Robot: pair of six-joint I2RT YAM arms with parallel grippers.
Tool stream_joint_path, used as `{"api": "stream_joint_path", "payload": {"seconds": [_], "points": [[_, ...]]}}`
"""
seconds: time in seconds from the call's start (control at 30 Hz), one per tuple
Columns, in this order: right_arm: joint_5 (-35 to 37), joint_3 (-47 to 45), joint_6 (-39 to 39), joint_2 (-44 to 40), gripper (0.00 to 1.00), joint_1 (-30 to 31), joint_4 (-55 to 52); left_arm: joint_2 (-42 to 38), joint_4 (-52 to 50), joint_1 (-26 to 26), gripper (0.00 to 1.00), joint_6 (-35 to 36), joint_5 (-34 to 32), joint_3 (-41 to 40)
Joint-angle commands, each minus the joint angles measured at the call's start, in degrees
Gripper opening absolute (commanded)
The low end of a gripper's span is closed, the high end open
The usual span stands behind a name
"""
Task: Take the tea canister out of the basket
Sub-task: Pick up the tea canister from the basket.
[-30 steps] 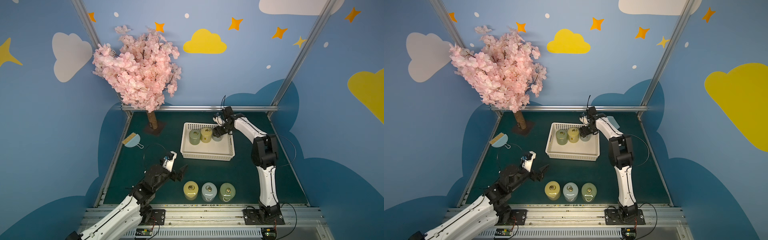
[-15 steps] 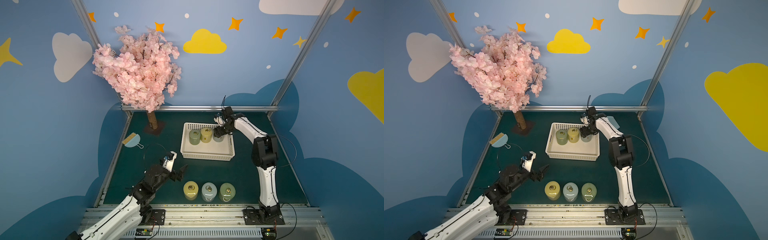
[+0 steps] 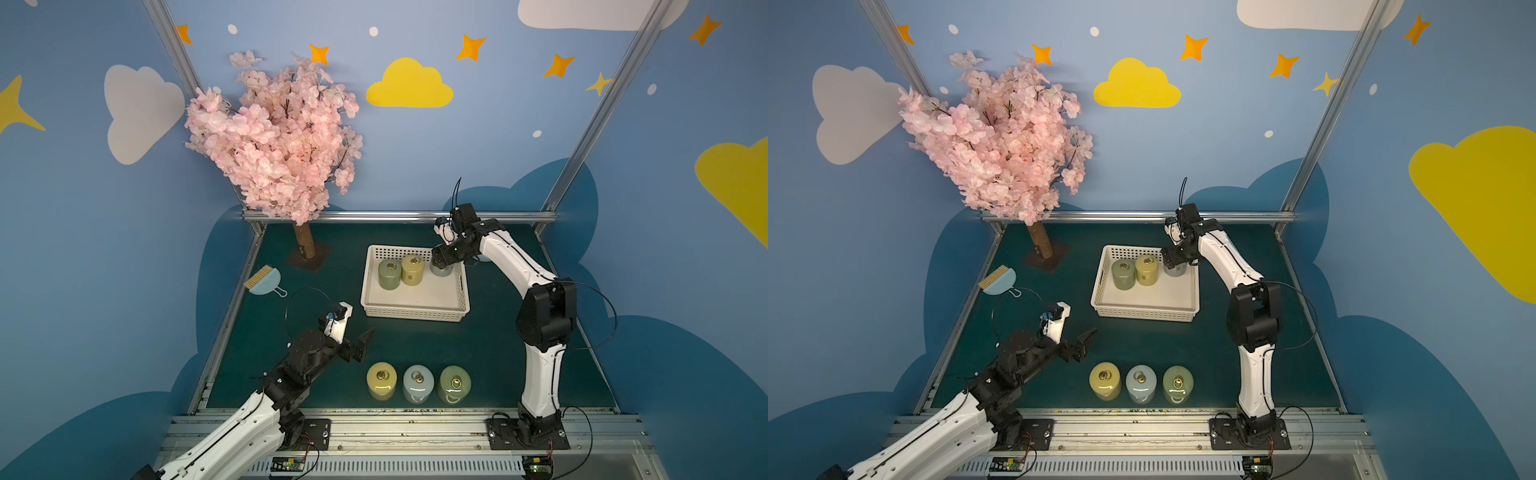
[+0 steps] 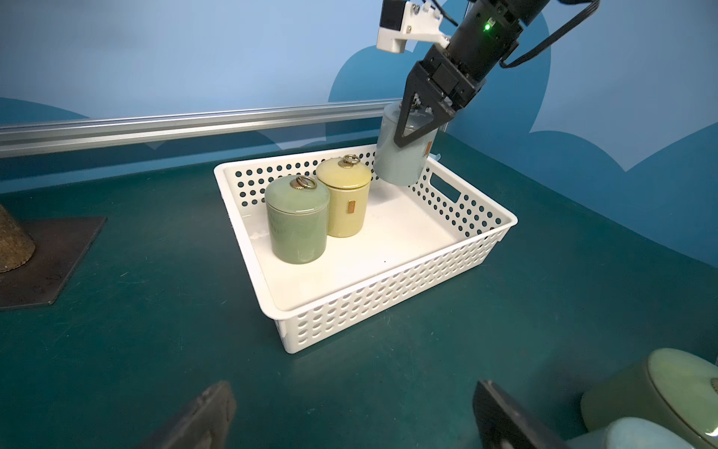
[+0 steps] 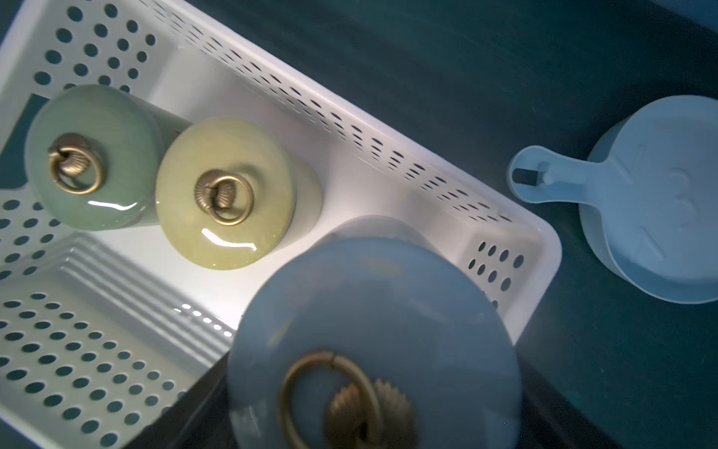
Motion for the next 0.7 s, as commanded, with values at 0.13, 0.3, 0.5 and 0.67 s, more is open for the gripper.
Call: {"api": "stream_joint_path", "payload": {"seconds": [0.13, 0.3, 0.5, 0.67], "points": [[-0.71, -1.46, 1.62, -6.25, 0.61, 0.93, -1.03, -1.12, 0.50, 0.21, 1.00, -0.46, -0.42, 0.64], [-0.45, -3.44, 2.63, -9.06, 0.61, 1.49, -2.05, -1.76, 0.22, 0.25, 1.00, -0.84, -0.52, 0.52], [0.38, -7.80, 3.98, -14.00, 0.61, 3.15, -2.29, -2.30, 0.03, 0.20, 1.00, -1.49, -0.78, 0.55], [1.15, -10.94, 5.18, -17.99, 0.61, 4.88, -3.25, -2.49, -0.15, 0.20, 1.00, -1.67, -0.82, 0.42]]}}
